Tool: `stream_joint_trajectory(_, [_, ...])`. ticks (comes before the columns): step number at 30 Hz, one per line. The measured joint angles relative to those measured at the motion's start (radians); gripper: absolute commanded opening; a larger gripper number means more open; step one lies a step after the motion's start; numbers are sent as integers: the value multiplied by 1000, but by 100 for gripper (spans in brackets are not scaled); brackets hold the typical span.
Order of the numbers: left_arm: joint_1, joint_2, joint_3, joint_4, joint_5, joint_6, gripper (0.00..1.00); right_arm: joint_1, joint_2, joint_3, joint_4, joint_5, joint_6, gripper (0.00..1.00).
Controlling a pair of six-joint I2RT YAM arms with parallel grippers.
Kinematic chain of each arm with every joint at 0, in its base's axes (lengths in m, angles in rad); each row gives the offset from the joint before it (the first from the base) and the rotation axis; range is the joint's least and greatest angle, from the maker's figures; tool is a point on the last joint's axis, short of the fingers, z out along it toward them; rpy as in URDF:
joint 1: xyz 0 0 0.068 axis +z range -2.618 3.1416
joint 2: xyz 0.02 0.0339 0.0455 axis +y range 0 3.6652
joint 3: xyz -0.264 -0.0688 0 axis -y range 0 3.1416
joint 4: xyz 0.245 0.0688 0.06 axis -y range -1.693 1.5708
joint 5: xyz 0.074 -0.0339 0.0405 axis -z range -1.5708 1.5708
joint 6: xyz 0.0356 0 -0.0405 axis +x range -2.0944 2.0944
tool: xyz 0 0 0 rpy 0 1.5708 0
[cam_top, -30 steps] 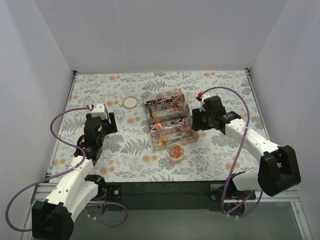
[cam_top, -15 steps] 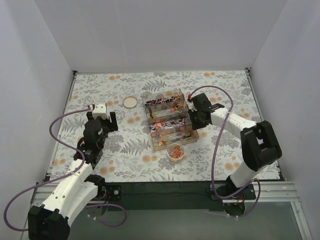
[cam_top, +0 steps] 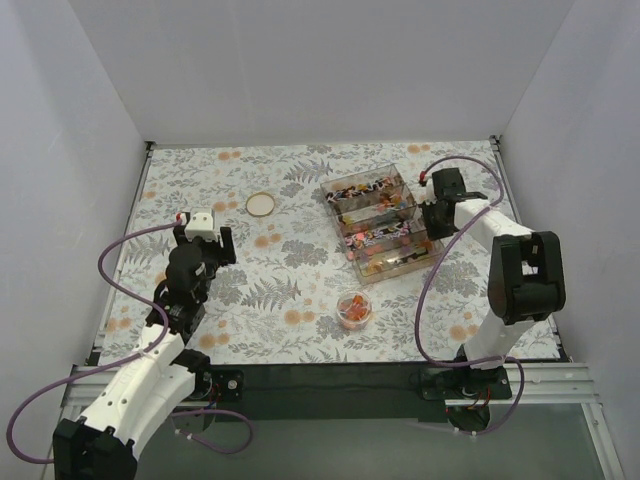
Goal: Pack the candies
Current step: Move the storage box to the center of the board.
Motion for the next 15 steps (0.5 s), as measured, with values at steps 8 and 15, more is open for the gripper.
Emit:
stream_joint_trajectory(8, [-30, -26, -1, 0, -18, 14, 63, -253, 84, 76, 47, 47, -118, 9])
stream_joint_trajectory(15, [-58, -27, -5, 2, -22, 22, 63, -376, 124, 107, 111, 87, -162, 22])
